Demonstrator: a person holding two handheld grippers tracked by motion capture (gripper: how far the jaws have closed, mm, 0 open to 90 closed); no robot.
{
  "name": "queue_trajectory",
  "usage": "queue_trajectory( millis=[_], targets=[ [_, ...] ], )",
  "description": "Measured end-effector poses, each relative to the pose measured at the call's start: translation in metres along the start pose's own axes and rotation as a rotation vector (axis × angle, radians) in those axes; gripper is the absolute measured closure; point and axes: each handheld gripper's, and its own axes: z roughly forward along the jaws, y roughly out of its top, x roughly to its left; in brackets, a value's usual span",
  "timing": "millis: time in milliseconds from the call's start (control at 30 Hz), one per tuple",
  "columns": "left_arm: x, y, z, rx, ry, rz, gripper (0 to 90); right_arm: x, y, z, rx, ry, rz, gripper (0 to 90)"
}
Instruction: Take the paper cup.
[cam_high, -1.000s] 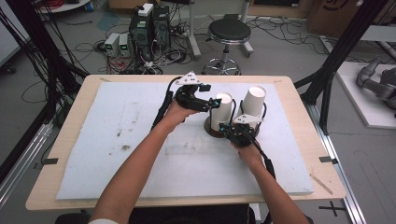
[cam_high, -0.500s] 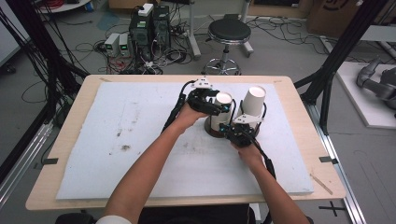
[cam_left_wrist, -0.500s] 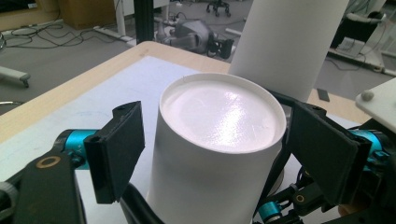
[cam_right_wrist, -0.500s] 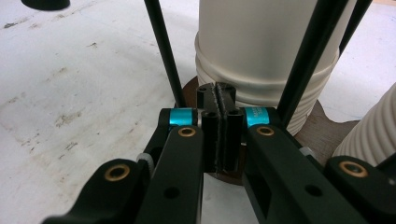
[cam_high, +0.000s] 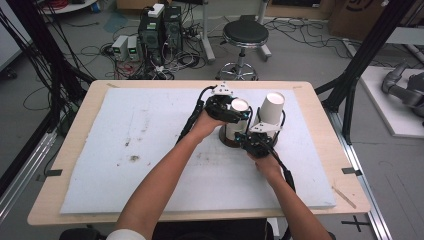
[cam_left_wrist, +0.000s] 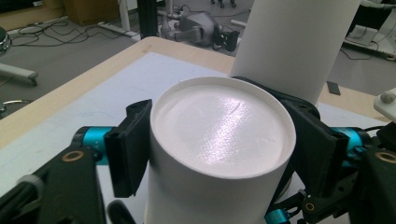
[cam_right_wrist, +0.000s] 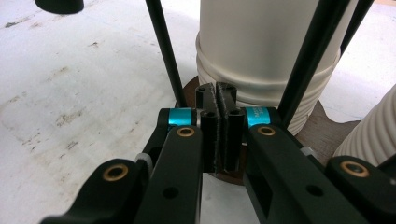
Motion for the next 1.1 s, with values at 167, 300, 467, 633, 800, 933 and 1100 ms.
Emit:
queue_trajectory(
  millis=[167, 300, 467, 633, 800, 933, 1100],
  targets=[
    [0.001, 0.001, -0.002, -0.012, -0.006, 0.005, 32.8, 0.0, 0.0, 0.0, 0.0, 0.001, 0.0, 89.3],
    [0.001, 0.003, -0.004, -0.025, -0.009, 0.008, 33.2, 0.0, 0.0, 0.0, 0.0, 0.001, -0.001, 89.2],
    [0.0, 0.01, -0.011, -0.062, 0.002, 0.006, 33.2, 0.001, 0.0, 0.001, 0.004, 0.005, -0.001, 89.1],
    [-0.002, 0.02, -0.02, -0.094, 0.007, 0.007, 33.3, 0.001, 0.0, 0.001, 0.006, 0.004, -0.001, 88.9],
    [-0.005, 0.034, -0.035, -0.141, 0.022, 0.003, 33.4, 0.001, 0.0, 0.001, 0.006, 0.001, -0.002, 88.7],
    [-0.004, 0.038, -0.046, -0.164, 0.023, -0.019, 33.5, 0.002, 0.0, -0.001, 0.01, 0.005, -0.002, 85.6],
    [-0.007, 0.043, -0.061, -0.171, 0.016, -0.016, 33.6, 0.002, 0.0, -0.006, 0.005, 0.026, -0.002, 84.7]
  ],
)
